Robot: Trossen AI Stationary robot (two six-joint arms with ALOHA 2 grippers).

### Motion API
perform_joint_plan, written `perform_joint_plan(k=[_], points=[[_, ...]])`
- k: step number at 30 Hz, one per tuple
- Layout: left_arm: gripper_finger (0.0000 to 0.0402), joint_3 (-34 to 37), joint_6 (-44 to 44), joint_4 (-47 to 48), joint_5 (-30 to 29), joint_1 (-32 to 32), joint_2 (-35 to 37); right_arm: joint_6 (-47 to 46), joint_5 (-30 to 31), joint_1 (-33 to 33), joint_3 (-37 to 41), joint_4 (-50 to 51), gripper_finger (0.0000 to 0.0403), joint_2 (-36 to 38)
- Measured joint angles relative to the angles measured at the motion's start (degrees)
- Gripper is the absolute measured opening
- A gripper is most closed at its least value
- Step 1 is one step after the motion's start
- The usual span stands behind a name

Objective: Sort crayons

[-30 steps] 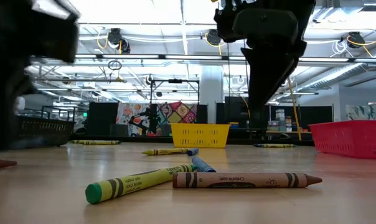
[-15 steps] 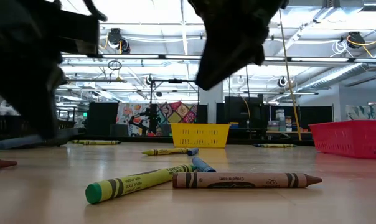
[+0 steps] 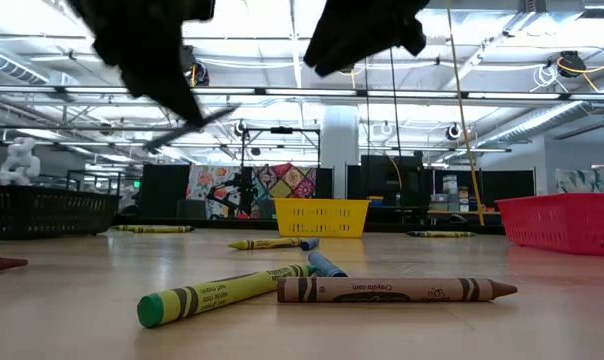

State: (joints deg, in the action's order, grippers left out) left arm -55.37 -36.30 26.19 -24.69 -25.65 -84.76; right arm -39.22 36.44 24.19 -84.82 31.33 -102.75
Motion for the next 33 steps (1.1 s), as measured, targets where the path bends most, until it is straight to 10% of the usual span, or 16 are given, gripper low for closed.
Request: perform_joint_plan(k=[33], points=[[0.0,0.0,31.2,-24.8,-2.7,3.2,4.2,-4.8,31.2,9.2,0.0,-9.5,0.0091,-2.1]])
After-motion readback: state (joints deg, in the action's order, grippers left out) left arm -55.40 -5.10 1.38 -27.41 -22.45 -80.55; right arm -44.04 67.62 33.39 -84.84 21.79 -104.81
